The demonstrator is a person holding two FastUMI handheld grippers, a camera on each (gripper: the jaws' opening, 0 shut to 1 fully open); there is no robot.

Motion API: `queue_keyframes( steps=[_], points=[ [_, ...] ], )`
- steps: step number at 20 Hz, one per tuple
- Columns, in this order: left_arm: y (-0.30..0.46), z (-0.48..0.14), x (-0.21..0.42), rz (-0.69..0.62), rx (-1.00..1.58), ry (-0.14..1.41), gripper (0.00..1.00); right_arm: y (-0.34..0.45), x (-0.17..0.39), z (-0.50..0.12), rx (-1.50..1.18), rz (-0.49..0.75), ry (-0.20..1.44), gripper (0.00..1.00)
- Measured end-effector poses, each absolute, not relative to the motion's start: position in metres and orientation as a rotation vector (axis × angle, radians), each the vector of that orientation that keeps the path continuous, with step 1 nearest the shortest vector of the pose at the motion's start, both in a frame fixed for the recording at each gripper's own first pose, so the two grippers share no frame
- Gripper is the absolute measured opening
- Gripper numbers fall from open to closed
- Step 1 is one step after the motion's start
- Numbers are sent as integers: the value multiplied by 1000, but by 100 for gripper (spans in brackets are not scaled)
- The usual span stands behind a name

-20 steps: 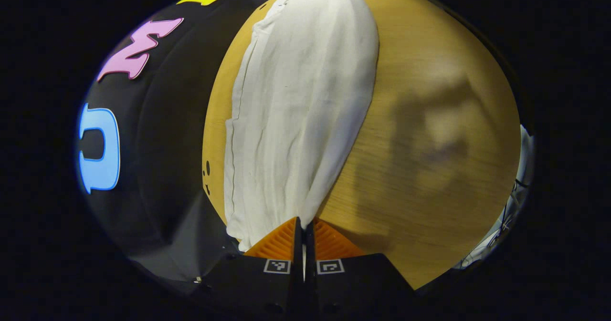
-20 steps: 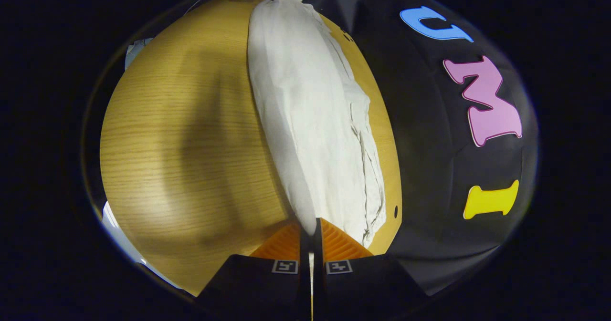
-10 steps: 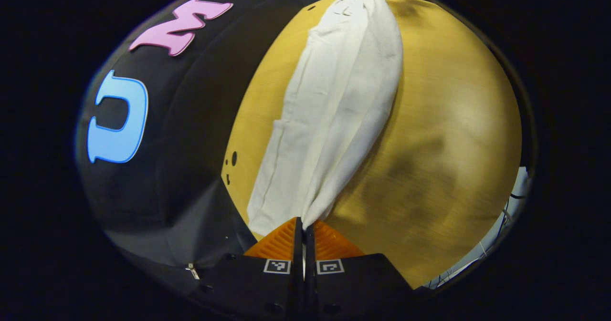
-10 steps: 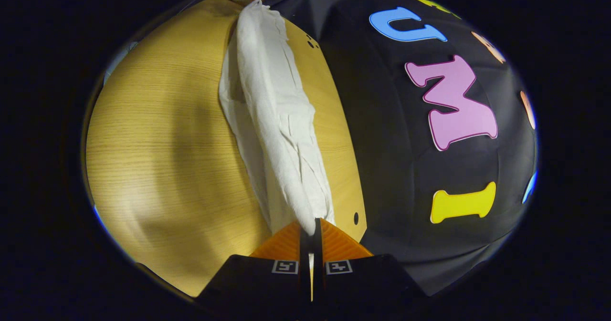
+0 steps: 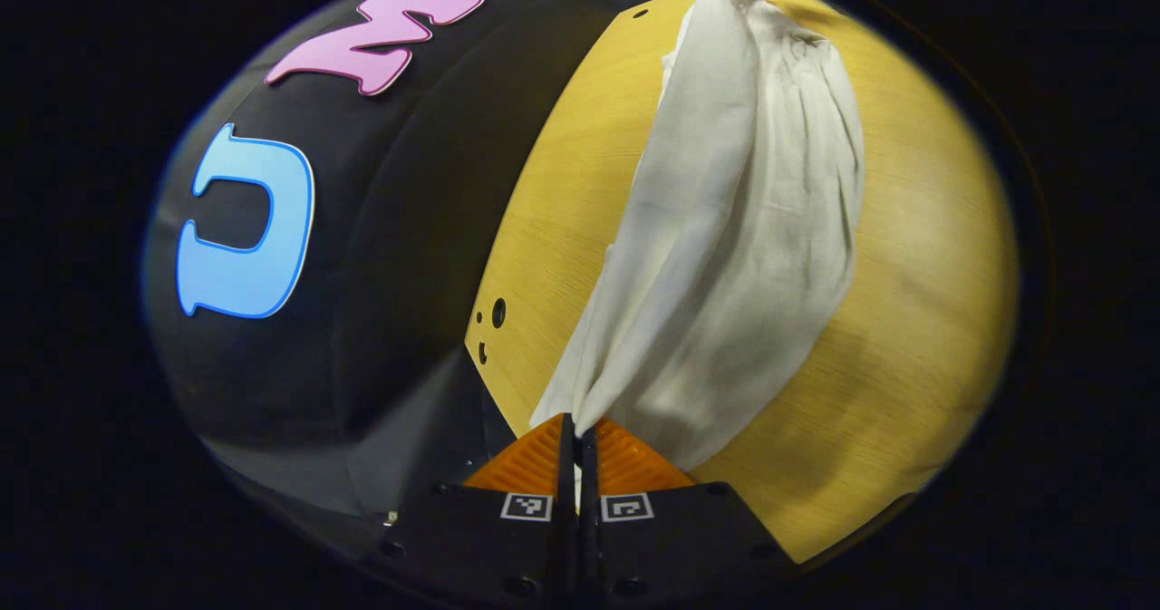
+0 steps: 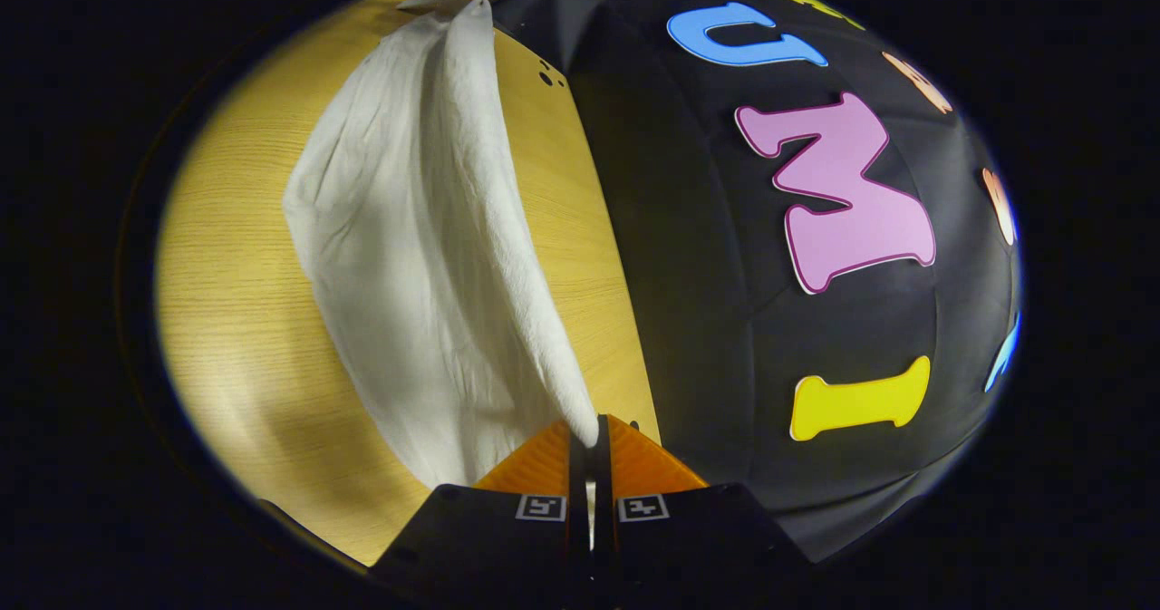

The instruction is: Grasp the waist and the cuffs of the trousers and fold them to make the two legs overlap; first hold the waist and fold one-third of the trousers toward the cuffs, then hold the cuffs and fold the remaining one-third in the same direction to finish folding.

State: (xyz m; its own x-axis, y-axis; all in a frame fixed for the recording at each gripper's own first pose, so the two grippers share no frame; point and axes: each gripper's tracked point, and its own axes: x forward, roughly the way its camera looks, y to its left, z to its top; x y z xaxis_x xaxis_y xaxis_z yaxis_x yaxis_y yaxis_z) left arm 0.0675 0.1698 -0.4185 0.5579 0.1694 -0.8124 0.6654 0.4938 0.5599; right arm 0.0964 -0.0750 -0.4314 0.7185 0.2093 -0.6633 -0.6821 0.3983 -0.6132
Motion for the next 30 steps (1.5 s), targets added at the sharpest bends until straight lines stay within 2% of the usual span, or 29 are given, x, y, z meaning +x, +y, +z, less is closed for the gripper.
queue_keyframes(
  steps=[8, 17, 21, 22, 24, 25, 26, 27, 29, 30],
  points=[
    [170, -451, 83, -281, 943, 1033, 5, -64, 120, -465, -983, 540, 603, 6],
    [173, -486, 104, -317, 994, 1081, 5, -54, 140, -519, -949, 576, 667, 6],
    [174, -502, 106, -361, 1025, 1134, 10, -52, 137, -541, -915, 611, 713, 8],
    [176, -504, 107, -362, 1041, 1148, 14, -51, 138, -546, -912, 619, 720, 8],
    [179, -505, 113, -351, 1083, 1138, 35, -51, 137, -553, -912, 632, 725, 8],
    [180, -503, 118, -338, 1109, 1124, 48, -52, 136, -554, -912, 633, 725, 8],
    [181, -498, 124, -321, 1142, 1107, 54, -52, 139, -557, -915, 625, 728, 11],
    [184, -497, 126, -315, 1162, 1098, 75, -52, 140, -558, -915, 620, 724, 15],
    [183, -498, 126, -313, 1184, 1107, 89, -57, 148, -554, -937, 591, 684, 27],
    [182, -497, 125, -308, 1195, 1111, 89, -58, 151, -551, -942, 575, 672, 45]
  ],
)
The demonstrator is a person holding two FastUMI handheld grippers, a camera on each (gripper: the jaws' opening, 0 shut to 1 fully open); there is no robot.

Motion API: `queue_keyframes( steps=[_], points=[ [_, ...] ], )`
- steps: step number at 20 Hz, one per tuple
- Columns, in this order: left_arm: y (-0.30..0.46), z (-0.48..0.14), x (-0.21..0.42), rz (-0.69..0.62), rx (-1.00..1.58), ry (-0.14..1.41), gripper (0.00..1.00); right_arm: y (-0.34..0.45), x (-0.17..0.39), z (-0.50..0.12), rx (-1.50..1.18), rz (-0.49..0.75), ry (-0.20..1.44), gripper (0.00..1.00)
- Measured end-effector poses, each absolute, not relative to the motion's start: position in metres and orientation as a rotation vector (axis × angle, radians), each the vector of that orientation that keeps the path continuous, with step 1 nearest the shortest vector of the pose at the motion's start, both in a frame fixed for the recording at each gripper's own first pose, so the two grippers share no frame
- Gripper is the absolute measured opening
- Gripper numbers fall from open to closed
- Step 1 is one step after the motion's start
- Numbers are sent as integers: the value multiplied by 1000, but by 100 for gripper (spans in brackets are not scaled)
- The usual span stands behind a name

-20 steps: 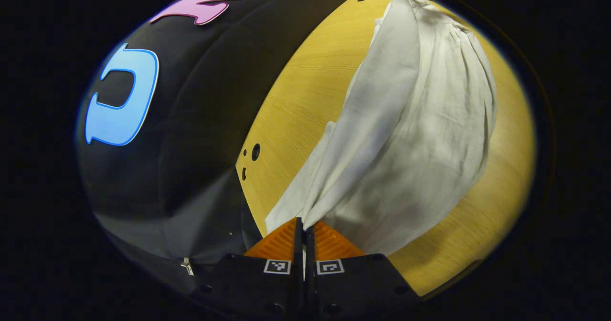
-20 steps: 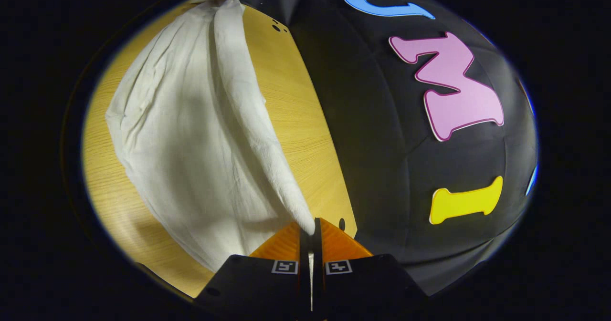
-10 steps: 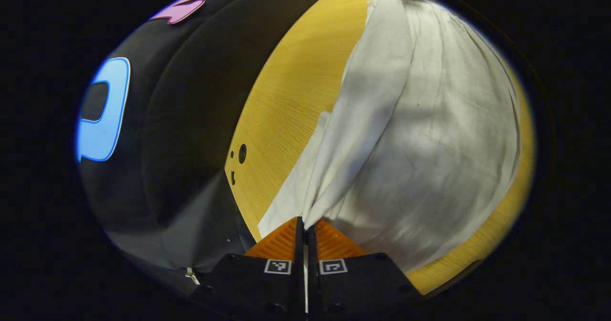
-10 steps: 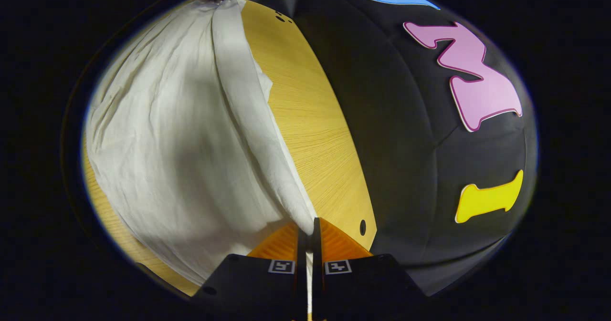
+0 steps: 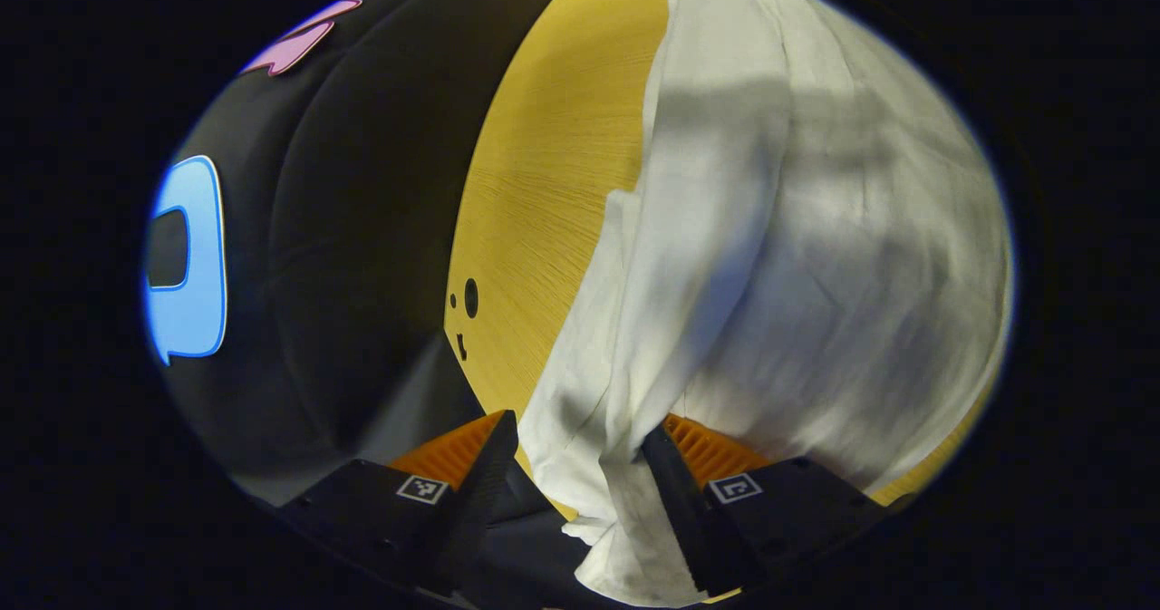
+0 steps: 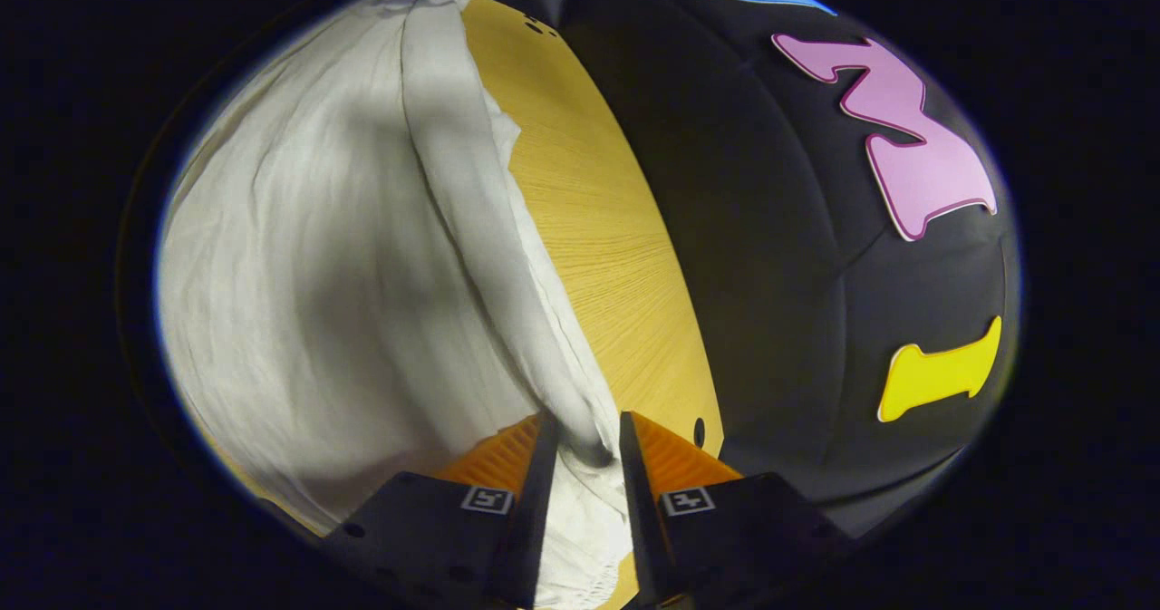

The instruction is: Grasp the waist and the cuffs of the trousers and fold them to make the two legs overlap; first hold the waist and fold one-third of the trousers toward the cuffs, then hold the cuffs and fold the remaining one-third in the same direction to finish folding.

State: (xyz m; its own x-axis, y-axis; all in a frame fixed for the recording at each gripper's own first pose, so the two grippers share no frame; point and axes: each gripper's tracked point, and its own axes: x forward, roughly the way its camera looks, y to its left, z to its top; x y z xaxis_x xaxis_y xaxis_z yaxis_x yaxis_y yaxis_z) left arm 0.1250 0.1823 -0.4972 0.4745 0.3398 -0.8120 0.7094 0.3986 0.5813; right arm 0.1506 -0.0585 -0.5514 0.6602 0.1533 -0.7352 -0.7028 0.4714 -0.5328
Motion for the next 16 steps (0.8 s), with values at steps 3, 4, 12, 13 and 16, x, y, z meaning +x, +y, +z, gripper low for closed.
queue_keyframes(
  steps=[3, 4, 12, 13, 16],
  points=[
    [186, -491, 126, -273, 1245, 1117, 93, -69, 158, -533, -946, 510, 631, 81],
    [184, -489, 125, -267, 1244, 1122, 96, -74, 161, -531, -951, 495, 620, 84],
    [183, -428, 105, -134, 1161, 1067, 98, -128, 151, -473, -785, 308, 631, 95],
    [184, -421, 99, -121, 1140, 1063, 98, -129, 144, -467, -727, 300, 659, 95],
    [182, -401, 89, -73, 1061, 1033, 98, -121, 117, -456, -555, 275, 734, 95]
  ],
)
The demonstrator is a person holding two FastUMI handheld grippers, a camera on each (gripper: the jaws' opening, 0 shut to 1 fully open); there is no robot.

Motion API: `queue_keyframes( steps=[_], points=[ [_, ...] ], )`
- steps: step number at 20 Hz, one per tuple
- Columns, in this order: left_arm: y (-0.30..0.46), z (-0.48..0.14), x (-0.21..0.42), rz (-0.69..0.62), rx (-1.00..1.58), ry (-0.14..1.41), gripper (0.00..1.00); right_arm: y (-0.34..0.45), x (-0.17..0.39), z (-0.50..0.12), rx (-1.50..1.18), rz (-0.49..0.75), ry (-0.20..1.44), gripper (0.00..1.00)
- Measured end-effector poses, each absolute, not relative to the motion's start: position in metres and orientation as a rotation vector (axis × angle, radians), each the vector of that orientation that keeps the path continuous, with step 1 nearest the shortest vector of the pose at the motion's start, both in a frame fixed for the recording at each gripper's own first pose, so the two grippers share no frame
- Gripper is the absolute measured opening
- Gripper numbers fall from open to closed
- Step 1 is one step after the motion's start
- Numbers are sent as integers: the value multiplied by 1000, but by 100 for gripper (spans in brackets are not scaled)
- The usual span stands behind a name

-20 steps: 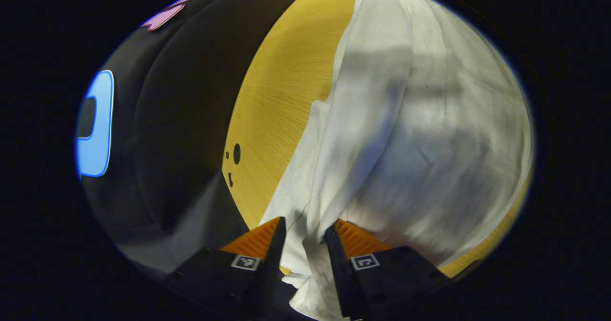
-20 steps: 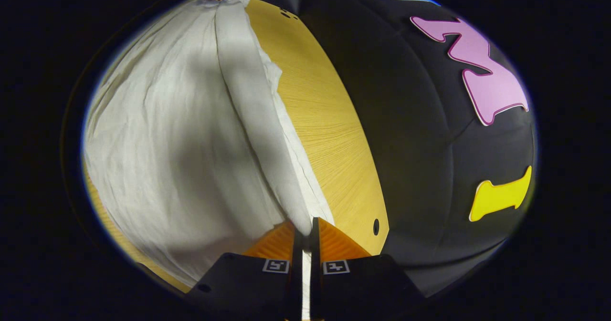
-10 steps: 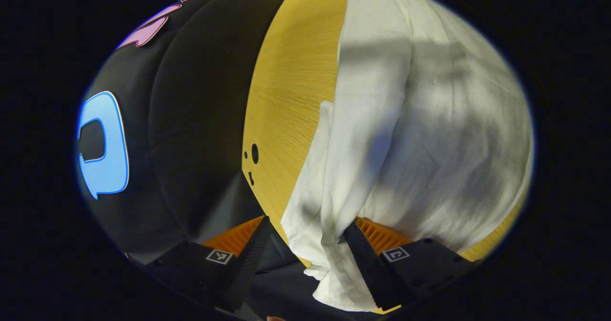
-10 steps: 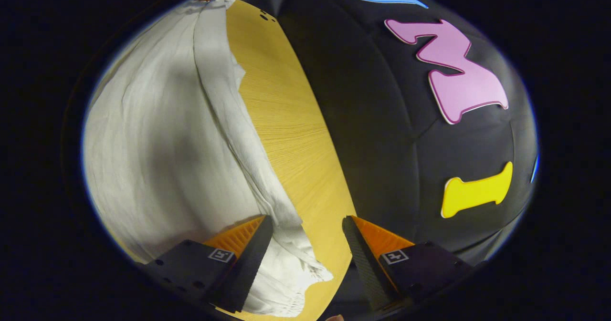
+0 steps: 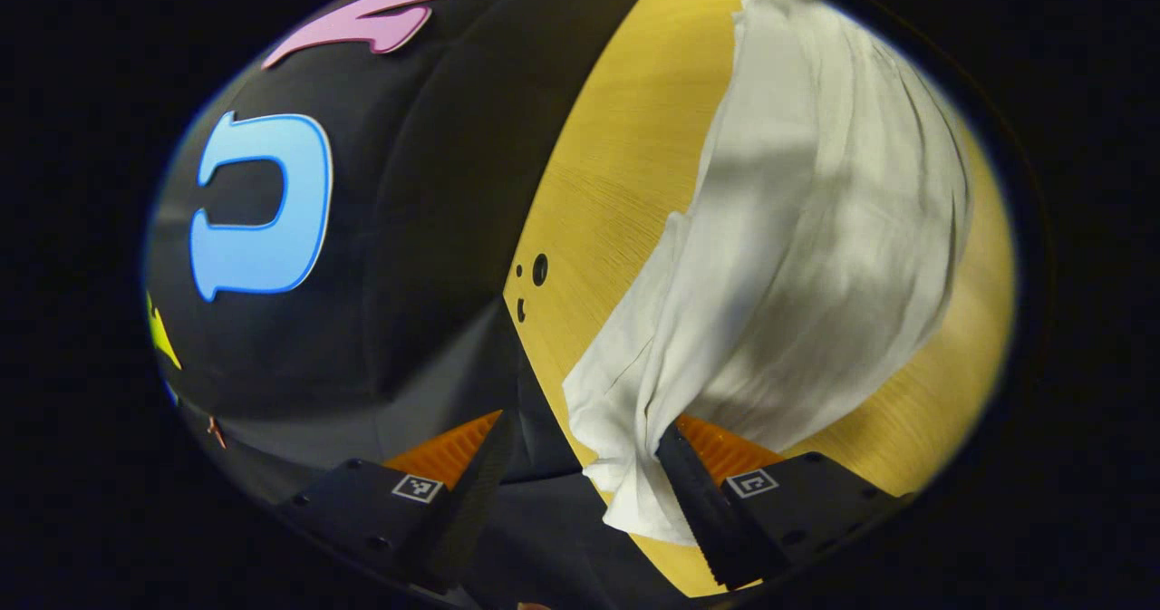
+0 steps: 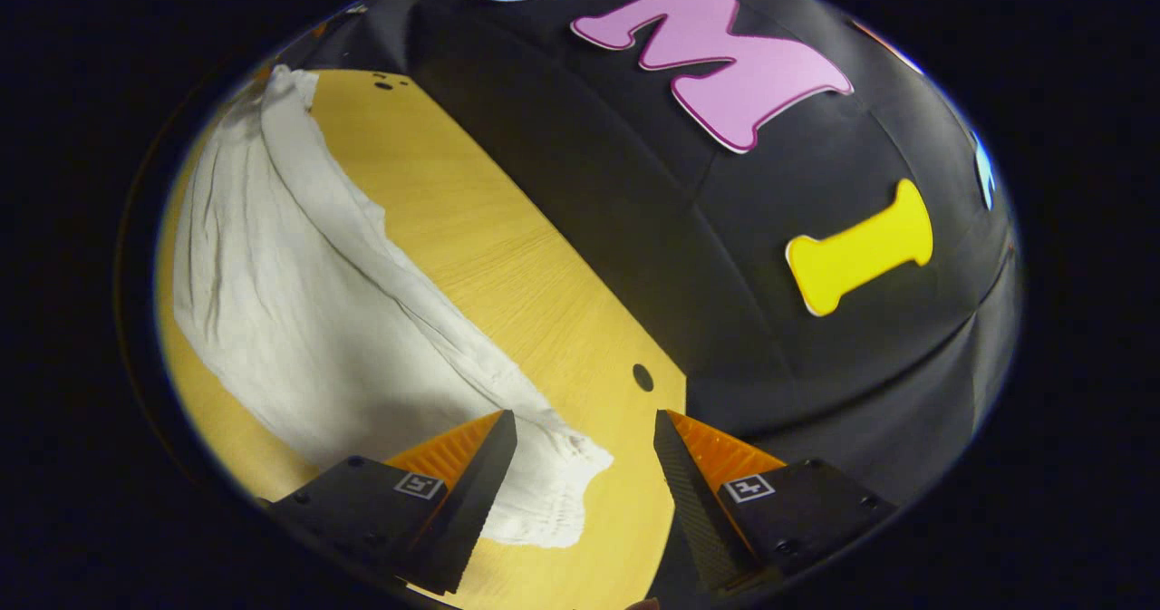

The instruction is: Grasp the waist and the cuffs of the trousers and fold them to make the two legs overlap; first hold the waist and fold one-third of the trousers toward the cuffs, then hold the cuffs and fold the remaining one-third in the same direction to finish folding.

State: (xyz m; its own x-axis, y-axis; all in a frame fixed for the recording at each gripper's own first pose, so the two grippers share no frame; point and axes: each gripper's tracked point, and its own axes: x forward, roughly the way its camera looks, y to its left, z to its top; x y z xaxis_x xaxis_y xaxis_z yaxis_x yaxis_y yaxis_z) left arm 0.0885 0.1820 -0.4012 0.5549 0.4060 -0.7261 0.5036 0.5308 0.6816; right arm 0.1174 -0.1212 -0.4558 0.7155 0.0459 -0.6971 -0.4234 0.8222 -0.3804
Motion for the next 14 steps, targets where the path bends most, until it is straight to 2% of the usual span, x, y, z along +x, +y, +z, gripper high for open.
queue_keyframes(
  steps=[4, 8, 10, 14],
  points=[
    [189, -377, 83, 1, 959, 978, 98, -112, 88, -445, -281, 168, 826, 98],
    [202, -373, 89, -35, 980, 943, 98, -119, 77, -436, -89, 20, 869, 95],
    [203, -387, 103, -139, 1009, 933, 98, -123, 65, -432, -91, -16, 876, 95],
    [181, -431, 109, -494, 1059, 950, 98, -121, 39, -426, -114, -39, 907, 96]
  ],
)
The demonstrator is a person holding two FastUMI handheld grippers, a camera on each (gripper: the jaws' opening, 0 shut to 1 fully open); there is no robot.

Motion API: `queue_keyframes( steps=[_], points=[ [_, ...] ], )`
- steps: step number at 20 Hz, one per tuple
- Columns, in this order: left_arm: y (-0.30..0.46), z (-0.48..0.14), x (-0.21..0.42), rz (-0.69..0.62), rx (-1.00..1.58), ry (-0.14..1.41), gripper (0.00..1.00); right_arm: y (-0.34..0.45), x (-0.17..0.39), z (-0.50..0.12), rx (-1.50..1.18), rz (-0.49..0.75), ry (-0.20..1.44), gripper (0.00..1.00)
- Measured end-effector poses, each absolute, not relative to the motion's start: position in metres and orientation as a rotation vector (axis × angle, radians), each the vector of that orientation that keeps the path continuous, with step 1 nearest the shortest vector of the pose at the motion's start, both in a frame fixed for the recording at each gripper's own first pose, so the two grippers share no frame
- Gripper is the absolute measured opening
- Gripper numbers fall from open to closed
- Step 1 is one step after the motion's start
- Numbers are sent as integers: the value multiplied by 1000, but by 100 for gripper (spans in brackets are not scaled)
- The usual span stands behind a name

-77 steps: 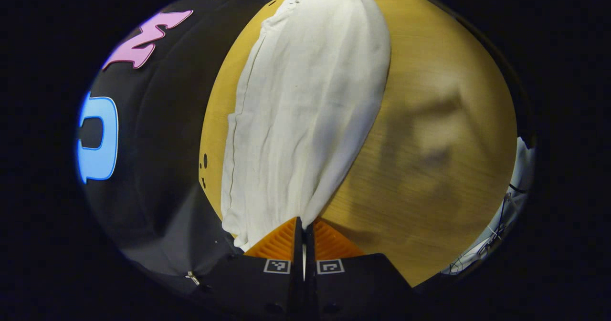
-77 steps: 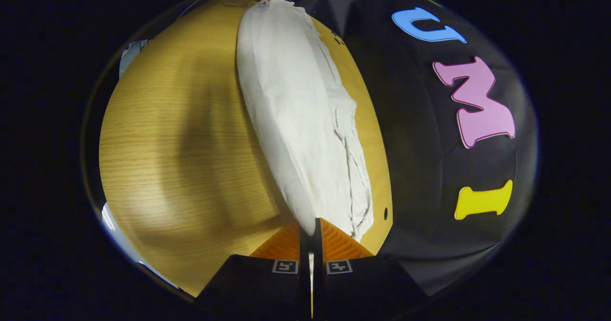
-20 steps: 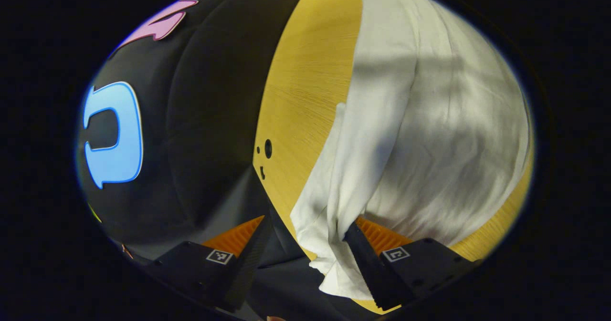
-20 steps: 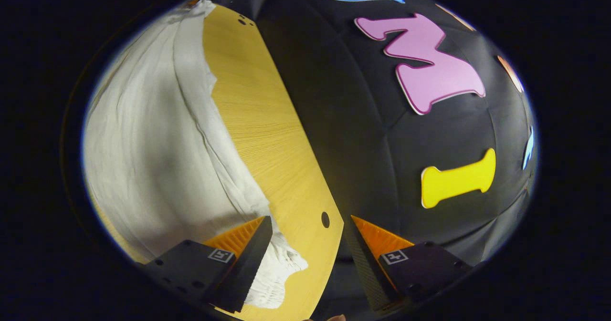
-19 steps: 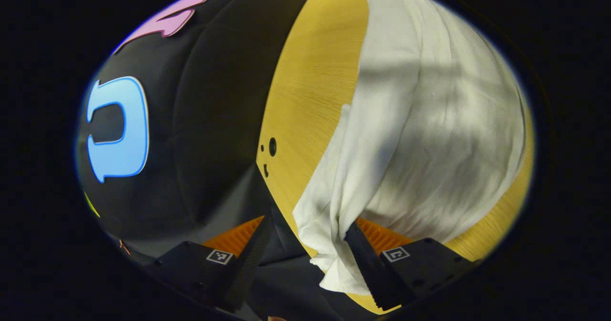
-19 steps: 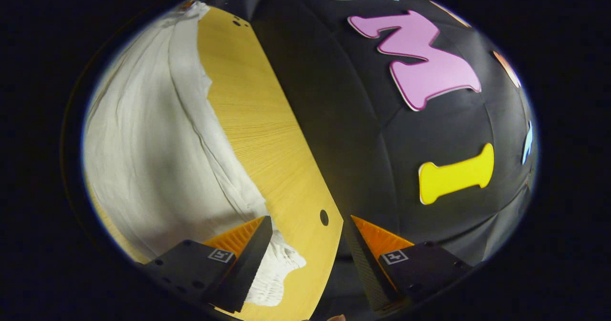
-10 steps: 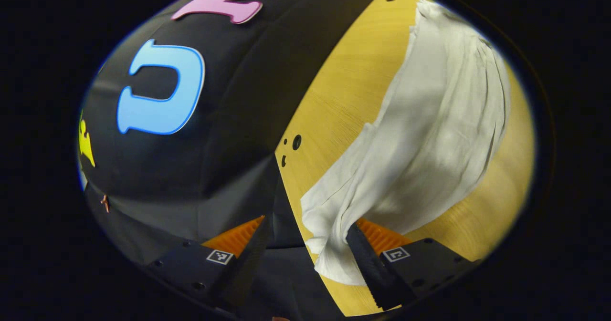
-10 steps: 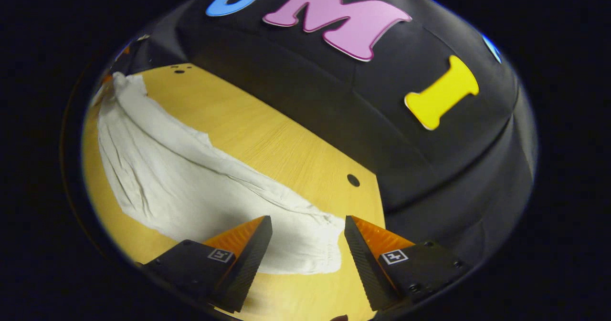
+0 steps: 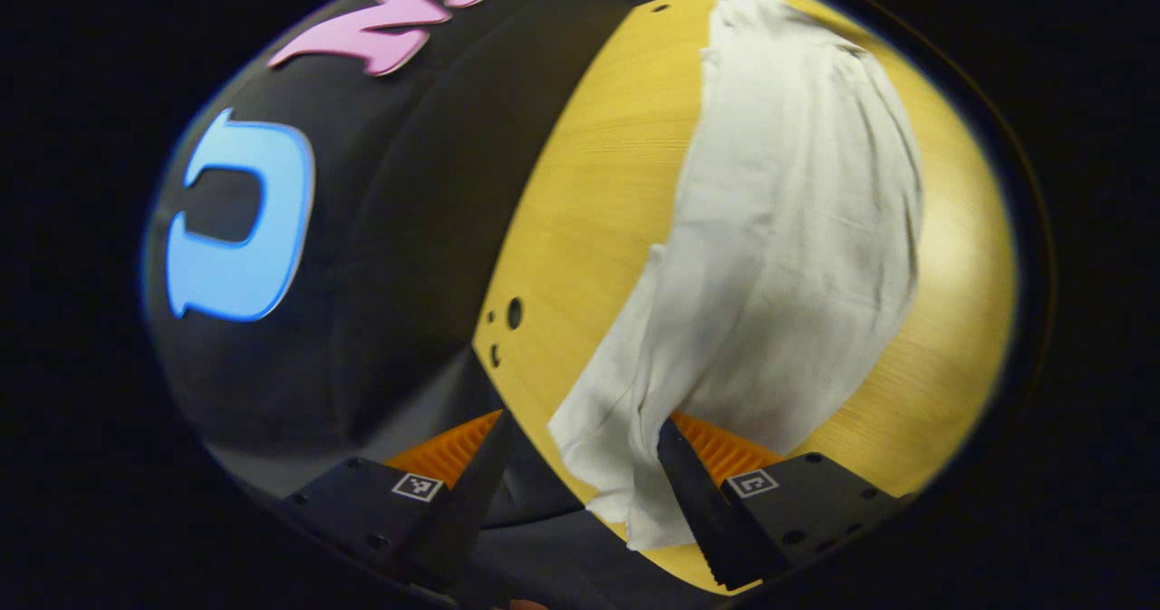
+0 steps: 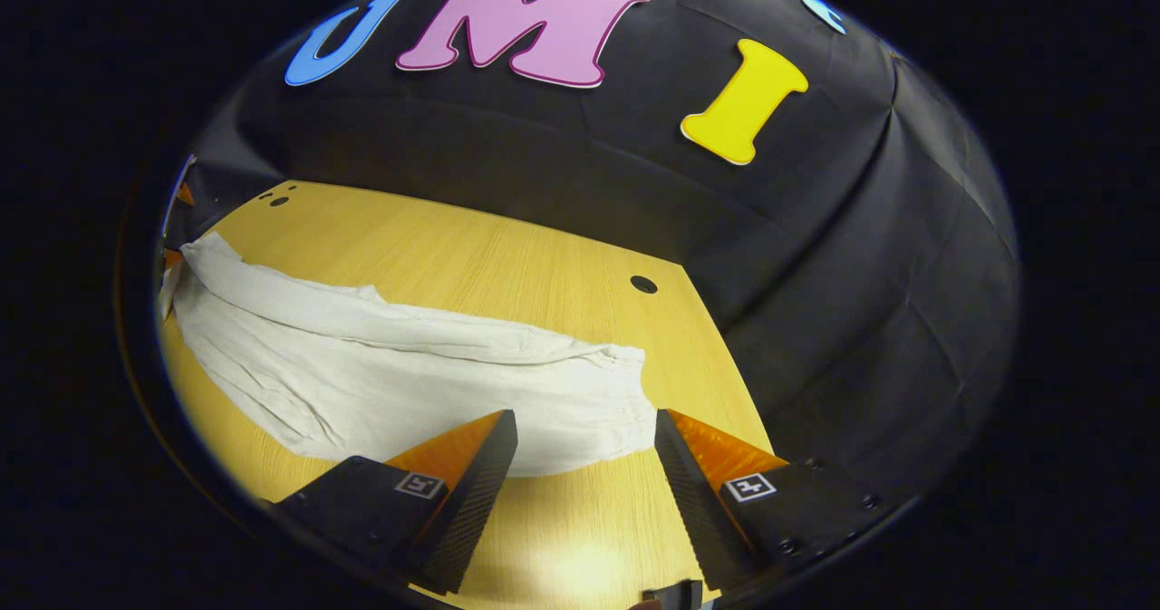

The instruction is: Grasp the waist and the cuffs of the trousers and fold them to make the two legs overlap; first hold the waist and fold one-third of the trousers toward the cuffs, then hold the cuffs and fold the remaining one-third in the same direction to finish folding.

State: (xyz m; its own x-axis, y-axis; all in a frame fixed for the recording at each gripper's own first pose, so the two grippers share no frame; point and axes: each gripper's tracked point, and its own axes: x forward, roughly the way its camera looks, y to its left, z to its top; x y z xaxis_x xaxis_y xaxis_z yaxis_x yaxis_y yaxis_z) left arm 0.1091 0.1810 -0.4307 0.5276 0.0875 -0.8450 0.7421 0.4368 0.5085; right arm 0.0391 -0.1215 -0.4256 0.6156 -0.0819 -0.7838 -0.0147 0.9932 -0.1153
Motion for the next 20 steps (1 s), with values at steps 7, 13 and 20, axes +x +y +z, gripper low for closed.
queue_keyframes(
  steps=[7, 13, 20],
  points=[
    [167, -424, 125, -636, 967, 864, 96, -110, 13, -445, 112, -167, 1022, 95],
    [202, -393, 112, -335, 683, 842, 96, -103, 12, -474, 559, -389, 1068, 96],
    [215, -387, 77, -27, 215, 841, 96, -121, 34, -515, 774, -541, 1073, 96]
  ],
)
